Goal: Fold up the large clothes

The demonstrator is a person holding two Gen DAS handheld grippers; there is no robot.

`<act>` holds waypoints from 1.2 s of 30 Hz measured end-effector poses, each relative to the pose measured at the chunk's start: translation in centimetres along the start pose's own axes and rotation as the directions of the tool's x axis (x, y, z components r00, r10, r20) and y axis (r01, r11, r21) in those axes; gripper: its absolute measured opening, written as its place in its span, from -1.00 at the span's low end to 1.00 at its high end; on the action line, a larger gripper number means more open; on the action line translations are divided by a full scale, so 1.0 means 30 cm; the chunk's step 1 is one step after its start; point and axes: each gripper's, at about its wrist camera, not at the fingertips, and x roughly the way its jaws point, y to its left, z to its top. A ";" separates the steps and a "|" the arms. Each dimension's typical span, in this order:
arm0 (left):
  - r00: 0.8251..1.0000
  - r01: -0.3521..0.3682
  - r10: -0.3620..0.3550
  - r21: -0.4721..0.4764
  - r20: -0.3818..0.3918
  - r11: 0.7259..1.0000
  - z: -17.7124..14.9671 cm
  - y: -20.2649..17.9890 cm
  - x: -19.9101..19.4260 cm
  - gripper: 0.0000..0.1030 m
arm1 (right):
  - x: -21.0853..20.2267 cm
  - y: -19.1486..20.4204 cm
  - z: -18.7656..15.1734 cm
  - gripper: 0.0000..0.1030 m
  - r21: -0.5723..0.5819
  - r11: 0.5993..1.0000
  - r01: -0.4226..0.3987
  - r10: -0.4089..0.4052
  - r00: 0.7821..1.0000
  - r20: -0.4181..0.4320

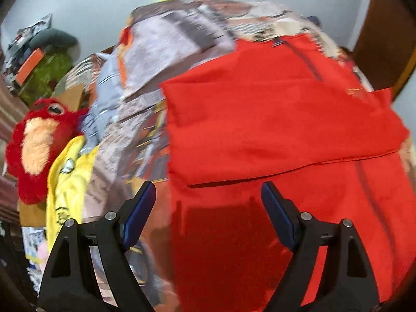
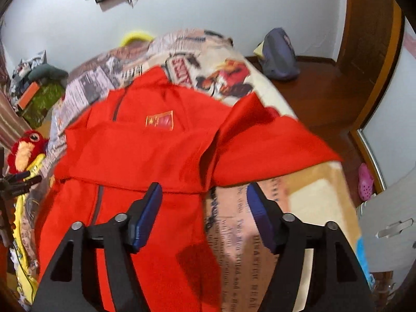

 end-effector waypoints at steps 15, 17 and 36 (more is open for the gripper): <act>0.972 0.136 -0.155 0.114 0.177 0.984 0.224 -0.365 -0.125 0.63 | 0.110 -0.383 0.008 0.40 0.322 0.946 0.028 -0.031 1.000 0.004; 0.975 0.140 -0.159 0.126 0.156 0.982 0.230 -0.399 -0.082 0.62 | 0.169 -0.442 0.003 0.40 0.392 0.919 0.031 -0.023 0.999 -0.024; 0.995 0.084 -0.086 0.054 0.048 0.995 0.195 -0.323 0.152 0.62 | 0.518 -0.668 0.103 -0.24 0.595 0.783 0.183 -0.166 0.983 -0.084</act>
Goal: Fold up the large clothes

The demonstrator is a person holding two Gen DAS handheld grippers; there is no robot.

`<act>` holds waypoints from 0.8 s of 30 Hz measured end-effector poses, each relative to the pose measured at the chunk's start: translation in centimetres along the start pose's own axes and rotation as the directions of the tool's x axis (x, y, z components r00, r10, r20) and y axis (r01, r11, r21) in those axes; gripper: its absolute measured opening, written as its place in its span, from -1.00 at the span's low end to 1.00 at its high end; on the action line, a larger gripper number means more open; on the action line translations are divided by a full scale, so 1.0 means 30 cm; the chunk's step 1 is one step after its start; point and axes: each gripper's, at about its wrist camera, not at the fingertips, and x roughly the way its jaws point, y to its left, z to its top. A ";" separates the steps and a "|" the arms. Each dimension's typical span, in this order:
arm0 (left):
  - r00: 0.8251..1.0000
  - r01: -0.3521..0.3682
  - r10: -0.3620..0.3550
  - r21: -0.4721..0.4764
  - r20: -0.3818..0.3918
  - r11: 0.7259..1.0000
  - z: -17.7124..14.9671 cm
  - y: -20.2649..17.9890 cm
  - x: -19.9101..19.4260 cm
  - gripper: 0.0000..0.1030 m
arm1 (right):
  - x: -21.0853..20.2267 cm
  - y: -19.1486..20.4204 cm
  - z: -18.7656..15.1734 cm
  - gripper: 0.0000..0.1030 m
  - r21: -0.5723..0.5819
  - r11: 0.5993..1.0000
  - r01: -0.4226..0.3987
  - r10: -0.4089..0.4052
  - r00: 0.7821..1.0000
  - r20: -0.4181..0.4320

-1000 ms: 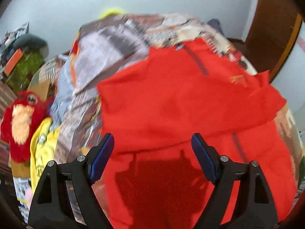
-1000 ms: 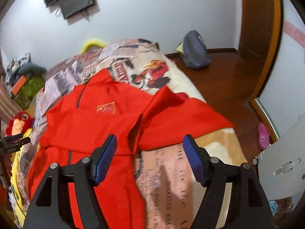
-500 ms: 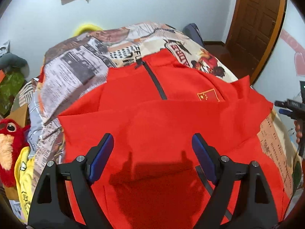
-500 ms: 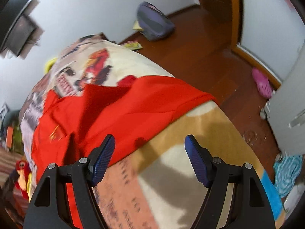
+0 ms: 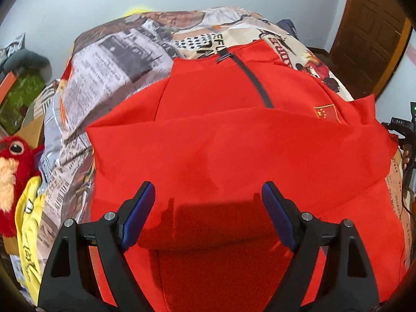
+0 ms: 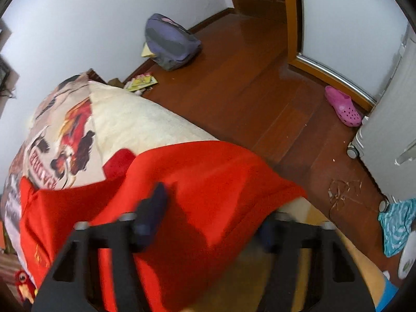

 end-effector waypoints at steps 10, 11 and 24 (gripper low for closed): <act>0.999 0.005 -0.007 0.050 0.049 0.999 -0.029 -0.029 -0.106 0.62 | -0.279 0.134 0.011 -0.82 -0.115 0.993 -0.018 0.034 0.991 0.133; 0.998 0.009 -0.012 0.056 0.060 0.998 -0.032 -0.031 -0.128 0.62 | -0.346 0.169 0.010 -0.82 -0.147 0.989 -0.036 0.059 0.985 0.161; 0.990 0.031 -0.044 0.101 0.134 0.994 -0.128 0.019 -0.342 0.63 | -0.705 0.723 -0.356 -0.81 -0.590 0.756 -0.284 0.404 0.911 0.079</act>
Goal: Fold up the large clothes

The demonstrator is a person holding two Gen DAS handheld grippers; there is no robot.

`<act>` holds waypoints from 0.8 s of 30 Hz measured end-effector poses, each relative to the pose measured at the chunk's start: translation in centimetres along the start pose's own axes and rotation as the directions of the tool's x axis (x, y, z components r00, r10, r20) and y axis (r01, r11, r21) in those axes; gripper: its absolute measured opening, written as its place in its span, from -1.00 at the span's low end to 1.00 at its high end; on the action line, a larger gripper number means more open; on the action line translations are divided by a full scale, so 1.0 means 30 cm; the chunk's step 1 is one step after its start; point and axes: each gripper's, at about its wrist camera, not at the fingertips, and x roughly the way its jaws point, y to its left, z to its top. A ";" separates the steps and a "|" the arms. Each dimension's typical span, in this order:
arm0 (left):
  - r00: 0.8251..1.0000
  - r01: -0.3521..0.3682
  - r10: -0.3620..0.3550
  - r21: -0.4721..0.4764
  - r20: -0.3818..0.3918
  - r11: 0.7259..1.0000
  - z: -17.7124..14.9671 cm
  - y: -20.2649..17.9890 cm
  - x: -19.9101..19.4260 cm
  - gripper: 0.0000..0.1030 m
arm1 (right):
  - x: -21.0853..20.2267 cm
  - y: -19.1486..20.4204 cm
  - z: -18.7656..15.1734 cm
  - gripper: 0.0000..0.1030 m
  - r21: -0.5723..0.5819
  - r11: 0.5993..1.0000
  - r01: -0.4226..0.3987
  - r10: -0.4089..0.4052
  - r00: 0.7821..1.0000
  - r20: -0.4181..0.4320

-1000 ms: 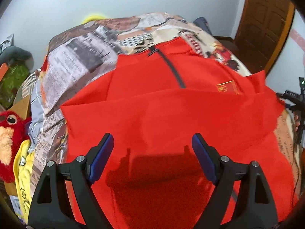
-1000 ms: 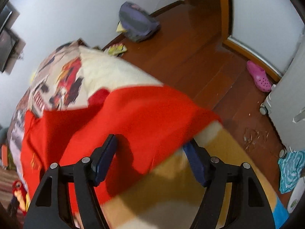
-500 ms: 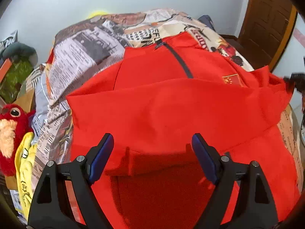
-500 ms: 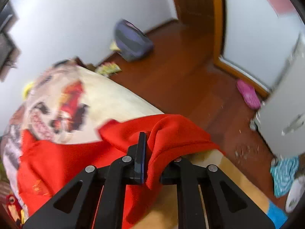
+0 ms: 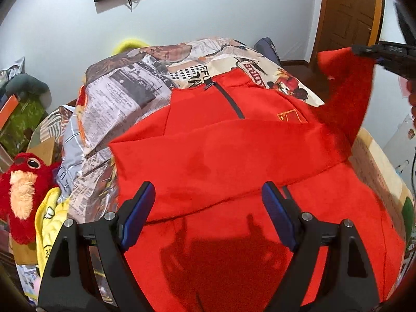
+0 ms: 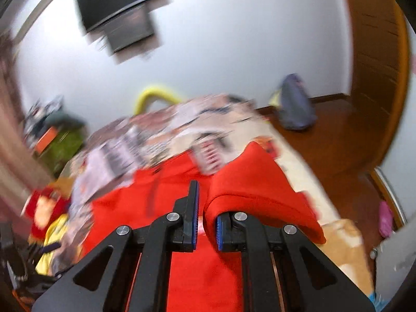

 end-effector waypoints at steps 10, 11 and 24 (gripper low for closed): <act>0.998 -0.004 0.002 -0.036 -0.062 0.999 -0.114 0.073 -0.012 0.62 | 0.348 0.257 -0.323 -0.81 -0.118 0.988 -0.101 0.047 0.918 -0.393; 0.998 -0.006 0.004 -0.036 -0.066 0.999 -0.119 0.075 -0.011 0.62 | 0.365 0.263 -0.350 -0.81 -0.115 0.988 -0.102 0.043 0.902 -0.430; 0.999 0.021 -0.020 0.038 -0.044 0.999 -0.016 -0.094 -0.037 0.62 | 0.102 0.072 -0.269 -0.15 -0.059 0.997 -0.055 0.028 0.921 -0.390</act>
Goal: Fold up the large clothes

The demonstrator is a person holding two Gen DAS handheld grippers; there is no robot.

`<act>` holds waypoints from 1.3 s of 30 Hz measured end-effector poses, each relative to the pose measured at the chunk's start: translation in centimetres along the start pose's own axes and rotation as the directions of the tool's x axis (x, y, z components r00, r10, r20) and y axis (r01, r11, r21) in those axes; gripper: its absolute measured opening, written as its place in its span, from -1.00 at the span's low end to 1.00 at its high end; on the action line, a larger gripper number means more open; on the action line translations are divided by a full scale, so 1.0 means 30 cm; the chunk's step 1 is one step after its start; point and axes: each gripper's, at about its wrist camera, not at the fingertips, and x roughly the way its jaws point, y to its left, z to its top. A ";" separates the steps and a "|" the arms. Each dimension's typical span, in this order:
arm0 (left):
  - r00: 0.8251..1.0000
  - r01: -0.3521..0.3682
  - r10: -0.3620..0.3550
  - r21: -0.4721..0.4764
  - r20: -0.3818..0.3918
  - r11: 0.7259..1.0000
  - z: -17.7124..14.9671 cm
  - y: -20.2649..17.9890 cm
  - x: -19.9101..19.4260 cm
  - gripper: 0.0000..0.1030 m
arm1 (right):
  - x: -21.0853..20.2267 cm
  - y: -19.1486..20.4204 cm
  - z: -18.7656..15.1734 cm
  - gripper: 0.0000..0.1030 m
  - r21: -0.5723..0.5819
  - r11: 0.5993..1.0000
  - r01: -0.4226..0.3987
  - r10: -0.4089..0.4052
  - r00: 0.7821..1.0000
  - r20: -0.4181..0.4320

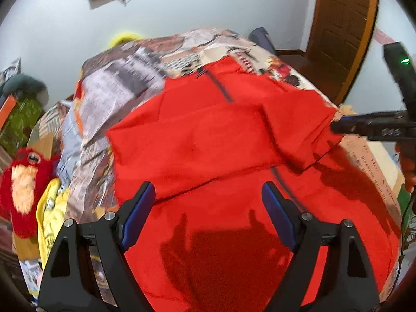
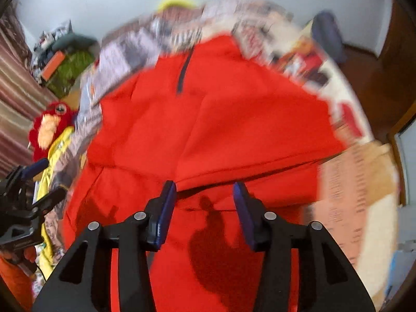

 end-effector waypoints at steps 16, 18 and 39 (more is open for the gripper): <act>0.986 0.156 -0.134 0.275 -0.096 0.949 0.293 -0.537 0.302 0.62 | -0.238 -0.351 -0.081 0.07 0.123 0.971 0.202 -0.225 0.952 0.207; 0.983 0.171 -0.140 0.299 -0.123 0.939 0.304 -0.591 0.370 0.62 | -0.186 -0.386 -0.087 0.07 0.138 0.970 0.202 -0.225 0.958 0.176; 0.971 0.240 -0.241 0.071 -0.003 0.968 0.435 -0.438 0.419 -0.93 | 0.036 -0.402 -0.065 0.07 0.154 0.977 0.146 -0.153 0.988 0.036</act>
